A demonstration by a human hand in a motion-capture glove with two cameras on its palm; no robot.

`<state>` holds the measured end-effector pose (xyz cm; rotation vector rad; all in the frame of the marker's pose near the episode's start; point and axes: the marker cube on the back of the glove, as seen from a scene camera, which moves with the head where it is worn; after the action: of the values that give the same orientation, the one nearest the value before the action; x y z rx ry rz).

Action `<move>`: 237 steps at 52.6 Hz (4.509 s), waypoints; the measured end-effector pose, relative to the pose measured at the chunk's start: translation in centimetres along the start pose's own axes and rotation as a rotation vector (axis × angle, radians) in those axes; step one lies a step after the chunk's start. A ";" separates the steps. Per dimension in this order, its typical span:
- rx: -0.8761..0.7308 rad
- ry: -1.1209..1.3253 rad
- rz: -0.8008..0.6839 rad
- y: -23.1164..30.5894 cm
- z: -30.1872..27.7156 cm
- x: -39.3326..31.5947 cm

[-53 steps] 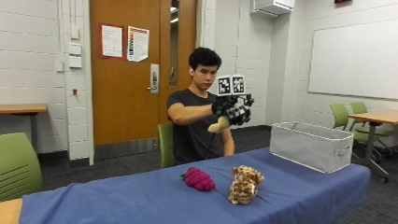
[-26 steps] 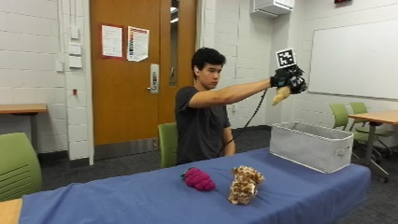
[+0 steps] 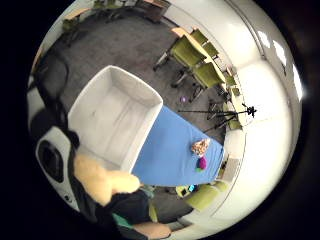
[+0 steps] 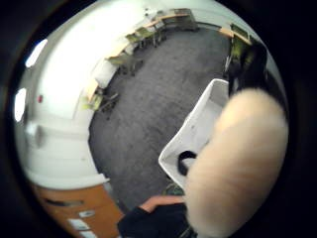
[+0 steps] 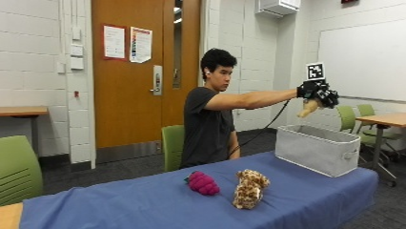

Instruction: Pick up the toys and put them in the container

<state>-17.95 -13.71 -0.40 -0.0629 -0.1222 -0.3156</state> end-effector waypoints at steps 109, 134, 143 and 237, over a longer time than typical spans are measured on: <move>-0.300 0.028 0.483 22.5 22.1 49.4; -0.140 0.205 0.502 23.3 21.2 46.1; -0.146 0.112 0.536 23.4 21.0 45.5; 0.040 0.029 -0.199 1.3 1.6 3.4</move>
<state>-14.51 -13.42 1.62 -0.0060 -0.1065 -0.5123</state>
